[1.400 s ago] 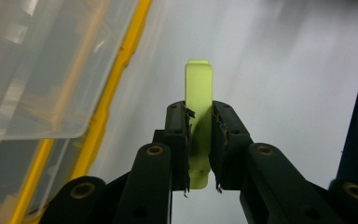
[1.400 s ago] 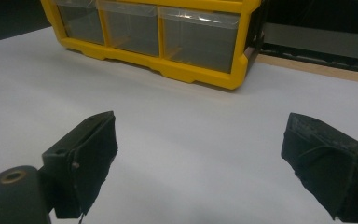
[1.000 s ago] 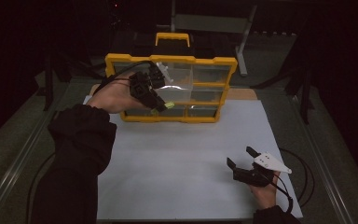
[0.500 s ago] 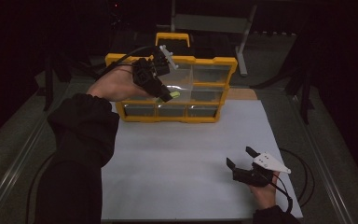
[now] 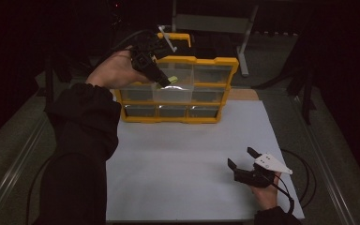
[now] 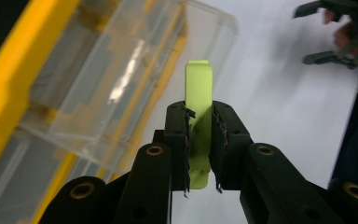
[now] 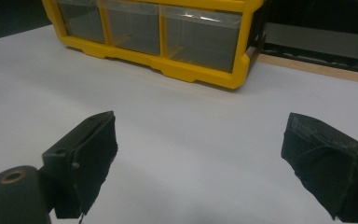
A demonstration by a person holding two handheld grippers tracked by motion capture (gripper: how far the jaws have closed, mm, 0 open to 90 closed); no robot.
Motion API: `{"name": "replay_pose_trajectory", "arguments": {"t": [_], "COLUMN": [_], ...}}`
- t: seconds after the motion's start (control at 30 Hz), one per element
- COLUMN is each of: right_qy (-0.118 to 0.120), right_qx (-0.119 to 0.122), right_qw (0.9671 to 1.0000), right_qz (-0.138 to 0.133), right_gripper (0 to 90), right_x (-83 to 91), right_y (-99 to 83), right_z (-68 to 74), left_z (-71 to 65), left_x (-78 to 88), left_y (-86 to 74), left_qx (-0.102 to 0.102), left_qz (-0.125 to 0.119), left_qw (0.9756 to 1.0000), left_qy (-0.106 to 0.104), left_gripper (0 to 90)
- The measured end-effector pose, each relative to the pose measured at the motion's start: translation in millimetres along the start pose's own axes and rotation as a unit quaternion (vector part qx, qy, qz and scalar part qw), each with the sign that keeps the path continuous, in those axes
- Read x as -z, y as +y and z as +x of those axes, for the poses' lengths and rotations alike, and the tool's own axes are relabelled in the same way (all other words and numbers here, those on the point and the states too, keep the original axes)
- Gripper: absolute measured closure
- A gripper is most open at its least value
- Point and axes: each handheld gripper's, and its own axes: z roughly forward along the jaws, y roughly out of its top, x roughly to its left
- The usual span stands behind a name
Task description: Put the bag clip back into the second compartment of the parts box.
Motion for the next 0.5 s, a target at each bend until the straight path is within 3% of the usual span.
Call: {"name": "replay_pose_trajectory", "arguments": {"t": [0.37,0.5], "right_qy": [0.000,0.000], "right_qx": [-0.002,-0.001], "right_qw": [1.0000,1.0000], "right_qz": [0.001,0.001], "right_gripper": [10.2,10.2], "right_x": [-0.5,-0.3], "right_y": [-0.2,-0.1], "right_z": [0.2,0.3], "left_z": [10.8,16.9], "left_x": [2.3,0.1], "left_y": [4.6,5.5], "left_qx": [0.046,0.069], "left_qz": [-0.010,-0.012], "left_qw": [0.9986,0.9971], "left_qy": [0.024,0.031], "left_gripper": [78.8,78.8]}}
